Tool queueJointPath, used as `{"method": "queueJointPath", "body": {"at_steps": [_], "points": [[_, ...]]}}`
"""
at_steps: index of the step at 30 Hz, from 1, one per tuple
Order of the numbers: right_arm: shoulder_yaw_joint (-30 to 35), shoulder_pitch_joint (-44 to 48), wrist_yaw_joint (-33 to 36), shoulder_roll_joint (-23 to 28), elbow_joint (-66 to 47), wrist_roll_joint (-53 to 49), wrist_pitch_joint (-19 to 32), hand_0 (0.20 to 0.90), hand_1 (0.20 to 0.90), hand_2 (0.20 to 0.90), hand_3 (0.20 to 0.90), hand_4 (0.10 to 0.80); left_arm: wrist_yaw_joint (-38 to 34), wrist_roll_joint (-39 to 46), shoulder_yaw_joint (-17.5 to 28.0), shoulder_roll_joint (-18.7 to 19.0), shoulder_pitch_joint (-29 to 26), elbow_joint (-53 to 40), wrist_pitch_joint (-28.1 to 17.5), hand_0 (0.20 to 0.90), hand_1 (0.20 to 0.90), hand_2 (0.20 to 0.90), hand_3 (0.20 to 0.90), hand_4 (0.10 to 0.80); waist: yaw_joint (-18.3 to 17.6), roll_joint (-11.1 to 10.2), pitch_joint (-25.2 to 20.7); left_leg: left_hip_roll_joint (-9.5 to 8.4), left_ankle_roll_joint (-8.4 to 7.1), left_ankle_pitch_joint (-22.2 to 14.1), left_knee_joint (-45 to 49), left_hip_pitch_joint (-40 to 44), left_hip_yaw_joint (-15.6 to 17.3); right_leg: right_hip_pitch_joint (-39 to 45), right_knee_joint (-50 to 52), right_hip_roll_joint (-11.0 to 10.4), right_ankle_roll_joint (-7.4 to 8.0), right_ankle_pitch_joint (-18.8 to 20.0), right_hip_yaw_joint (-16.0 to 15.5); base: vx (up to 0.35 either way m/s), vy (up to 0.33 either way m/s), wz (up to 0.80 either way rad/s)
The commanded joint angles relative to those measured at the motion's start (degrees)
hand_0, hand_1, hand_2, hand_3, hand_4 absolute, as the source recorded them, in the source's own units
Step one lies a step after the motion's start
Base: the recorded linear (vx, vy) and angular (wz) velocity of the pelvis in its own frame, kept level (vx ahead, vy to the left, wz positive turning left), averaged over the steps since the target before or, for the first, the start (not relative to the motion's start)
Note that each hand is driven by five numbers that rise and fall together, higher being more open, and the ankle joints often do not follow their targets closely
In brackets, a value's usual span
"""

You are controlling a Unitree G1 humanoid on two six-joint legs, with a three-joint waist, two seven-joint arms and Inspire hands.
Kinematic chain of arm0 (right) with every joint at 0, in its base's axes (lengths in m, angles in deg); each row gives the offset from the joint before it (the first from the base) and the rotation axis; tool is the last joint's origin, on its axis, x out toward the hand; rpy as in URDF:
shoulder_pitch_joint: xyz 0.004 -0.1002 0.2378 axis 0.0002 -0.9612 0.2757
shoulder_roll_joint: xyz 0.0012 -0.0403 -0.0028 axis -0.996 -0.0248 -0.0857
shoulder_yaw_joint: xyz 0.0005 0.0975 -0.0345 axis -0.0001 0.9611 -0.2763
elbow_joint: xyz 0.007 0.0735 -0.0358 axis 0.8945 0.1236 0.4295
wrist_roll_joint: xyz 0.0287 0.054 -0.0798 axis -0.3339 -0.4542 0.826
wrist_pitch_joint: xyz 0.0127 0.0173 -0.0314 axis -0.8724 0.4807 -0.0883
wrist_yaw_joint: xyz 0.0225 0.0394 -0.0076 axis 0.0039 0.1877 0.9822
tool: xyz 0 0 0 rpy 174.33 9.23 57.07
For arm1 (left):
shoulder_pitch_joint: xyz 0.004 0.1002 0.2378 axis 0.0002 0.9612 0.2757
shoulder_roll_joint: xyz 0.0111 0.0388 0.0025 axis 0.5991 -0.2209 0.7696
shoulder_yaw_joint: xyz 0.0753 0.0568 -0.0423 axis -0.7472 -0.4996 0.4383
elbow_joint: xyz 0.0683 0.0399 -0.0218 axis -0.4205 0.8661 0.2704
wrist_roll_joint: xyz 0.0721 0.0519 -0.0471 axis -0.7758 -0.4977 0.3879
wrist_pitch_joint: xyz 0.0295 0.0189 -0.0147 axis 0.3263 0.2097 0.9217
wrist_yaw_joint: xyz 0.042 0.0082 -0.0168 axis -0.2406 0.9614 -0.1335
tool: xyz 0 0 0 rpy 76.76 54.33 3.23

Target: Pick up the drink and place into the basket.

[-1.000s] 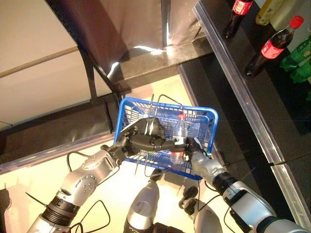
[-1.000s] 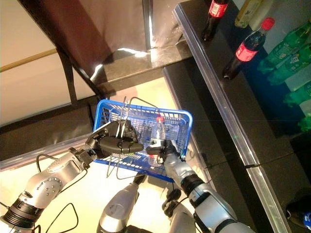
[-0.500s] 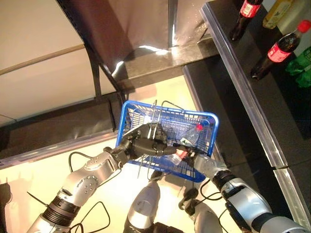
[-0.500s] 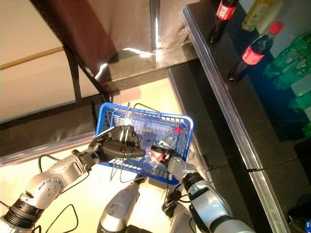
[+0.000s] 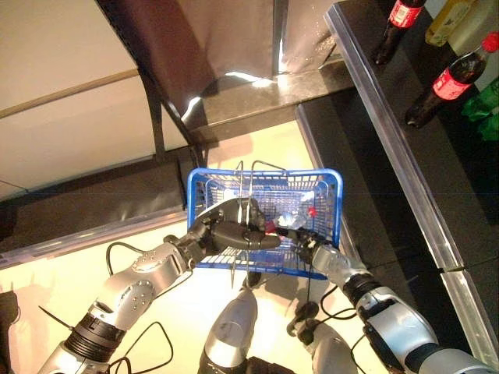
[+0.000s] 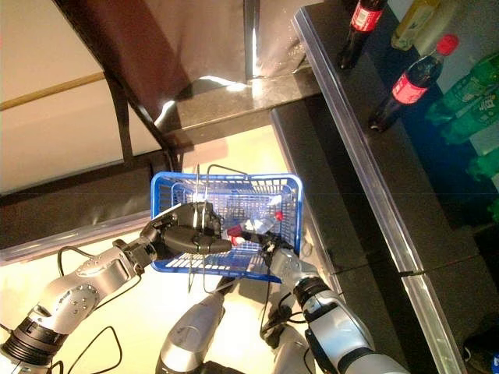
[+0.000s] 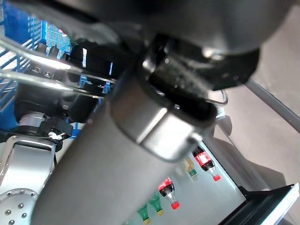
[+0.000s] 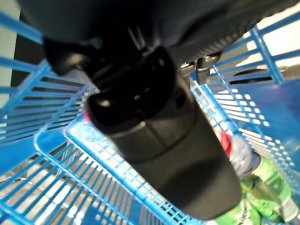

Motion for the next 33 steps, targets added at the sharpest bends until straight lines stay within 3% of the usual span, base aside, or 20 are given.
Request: {"method": "queueJointPath", "body": {"at_steps": [1, 7, 14, 16, 24, 33], "points": [[-2.6, -2.1, 0.9, -0.5, -6.0, 0.8, 3.0, 0.900, 0.900, 0.900, 0.900, 0.800, 6.0, 6.3, 8.9, -5.8, -10.9, -17.8, -15.4, 0.300, 0.300, 0.300, 0.200, 0.100, -1.3, -1.7, -8.1, -2.79, 2.90, -0.8, 6.3, -4.6, 1.8, 3.0, -5.6, 1.3, -0.15, 5.1, 4.1, 0.000, 0.000, 0.00], [-3.5, -6.0, 3.0, 1.2, -17.5, 3.0, 4.5, 0.900, 0.900, 0.900, 0.900, 0.800, 7.0, 5.5, 10.4, -5.9, -8.1, -17.8, -17.4, 0.300, 0.300, 0.300, 0.200, 0.100, -2.4, -2.1, -7.5, -2.47, 2.90, -0.9, 6.8, -4.9, 2.7, 2.2, -4.8, 1.3, -0.18, 5.0, 4.5, -0.006, 0.014, -0.07], [-2.9, -14.0, 2.3, 4.1, -33.9, 12.1, 4.1, 0.900, 0.900, 0.900, 0.900, 0.800, 5.2, 3.1, 12.6, -6.3, -3.0, -17.1, -20.3, 0.300, 0.300, 0.300, 0.200, 0.100, -4.1, -2.8, -7.6, -1.70, 2.95, -1.1, 6.7, -4.0, 4.0, 2.3, -4.3, 1.5, 0.08, 4.6, 5.6, 0.019, 0.011, -0.04], [-1.3, -20.2, -0.4, 5.8, -42.8, 15.8, 4.4, 0.900, 0.900, 0.900, 0.900, 0.800, 3.7, -3.9, 14.4, -6.5, 1.4, -16.0, -25.0, 0.300, 0.300, 0.300, 0.200, 0.100, -5.3, -3.5, -8.0, -1.22, 2.93, -1.0, 6.5, -3.3, 4.9, 2.5, -4.4, 1.8, 0.25, 4.5, 6.4, 0.053, 0.009, -0.14], [3.4, -31.7, -13.0, 10.8, -56.7, 14.7, 5.5, 0.900, 0.900, 0.900, 0.900, 0.800, 1.1, -4.2, 20.4, -7.8, 11.3, -14.1, -26.7, 0.300, 0.300, 0.300, 0.200, 0.100, -7.4, -4.2, -9.2, -0.22, 2.85, -0.5, 4.9, -1.7, 6.8, 3.6, -5.8, 2.5, 0.67, 4.8, 7.5, 0.040, 0.005, -0.13], [4.6, -34.1, -28.6, 14.4, -66.3, 9.5, 9.6, 0.900, 0.900, 0.900, 0.900, 0.800, -2.1, -5.5, 21.0, -8.5, 15.5, -8.8, -30.9, 0.300, 0.300, 0.300, 0.200, 0.100, -8.8, -4.4, -10.7, 0.59, 2.64, -0.4, 3.9, 0.1, 8.4, 5.2, -7.1, 3.0, 0.92, 5.0, 8.2, 0.020, -0.004, -0.08]]}}
